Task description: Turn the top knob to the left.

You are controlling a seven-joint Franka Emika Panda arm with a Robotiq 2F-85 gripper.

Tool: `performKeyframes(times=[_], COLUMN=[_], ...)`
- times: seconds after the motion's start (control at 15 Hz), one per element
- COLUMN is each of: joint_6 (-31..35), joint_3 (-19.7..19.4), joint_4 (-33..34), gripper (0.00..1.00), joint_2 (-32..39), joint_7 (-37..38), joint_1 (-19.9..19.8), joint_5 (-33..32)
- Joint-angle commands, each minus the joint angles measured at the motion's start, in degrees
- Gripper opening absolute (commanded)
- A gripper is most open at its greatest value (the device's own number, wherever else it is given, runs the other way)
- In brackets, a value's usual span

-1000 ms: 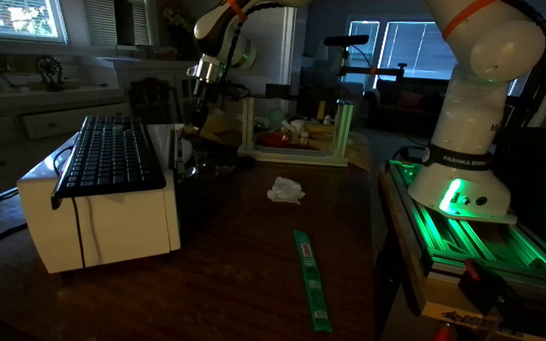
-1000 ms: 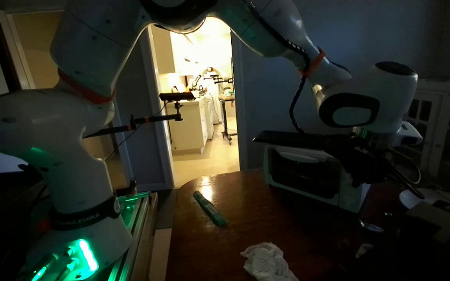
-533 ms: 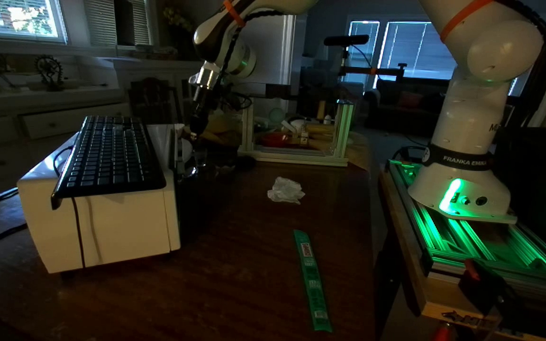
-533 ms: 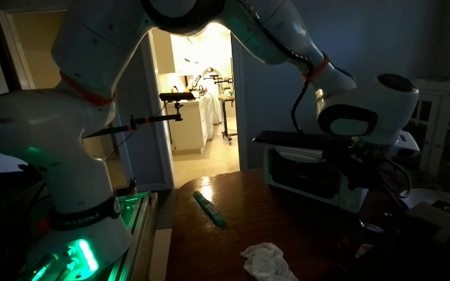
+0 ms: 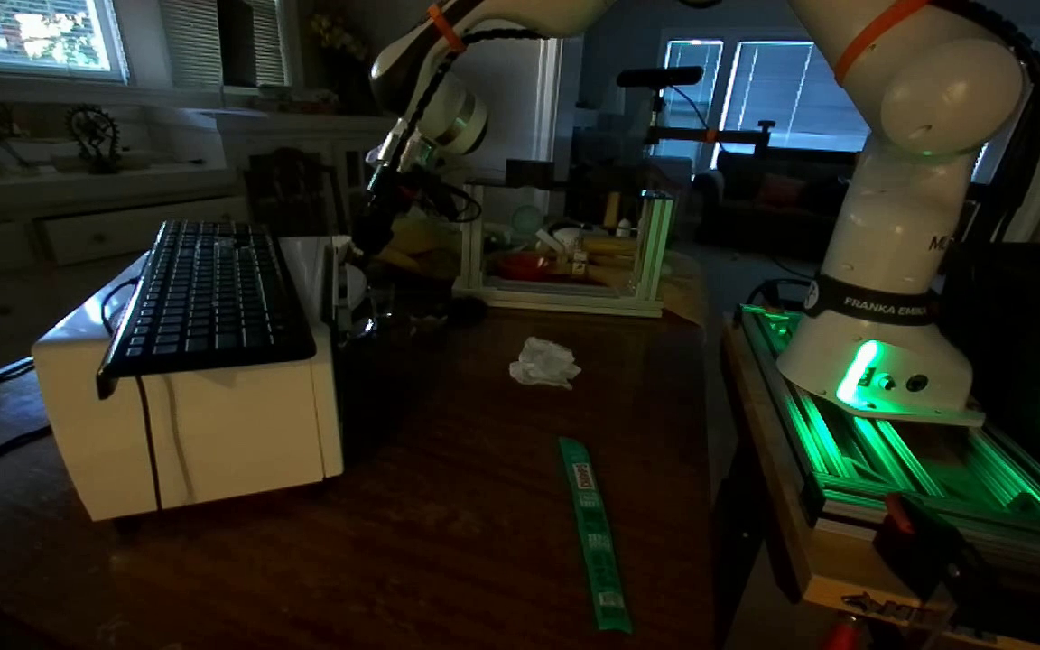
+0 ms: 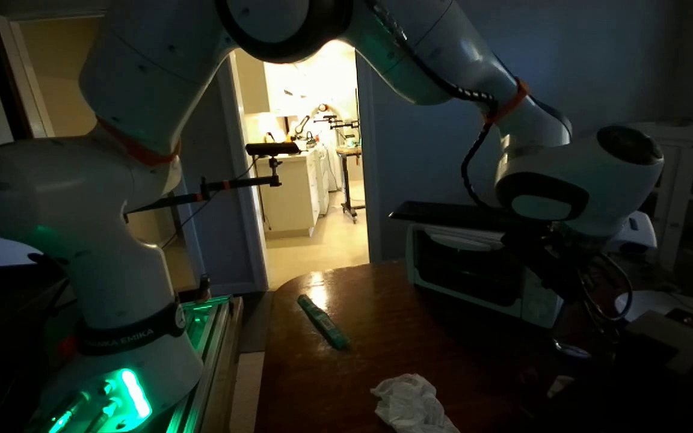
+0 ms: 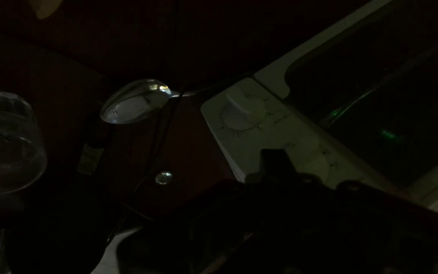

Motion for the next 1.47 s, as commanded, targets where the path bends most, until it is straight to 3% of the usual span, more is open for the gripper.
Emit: performKeyframes(times=[0.0, 1.4], joint_6=[-0.2, -2.9], joint_3=[0.9, 0.4], joint_4=[1.9, -0.5], gripper=[0.0, 0.0], joint_2=[2.2, -0.2], joint_7=[-2.2, -15.2], joint_1=[-0.8, -0.5], joint_5=[3.5, 13.3])
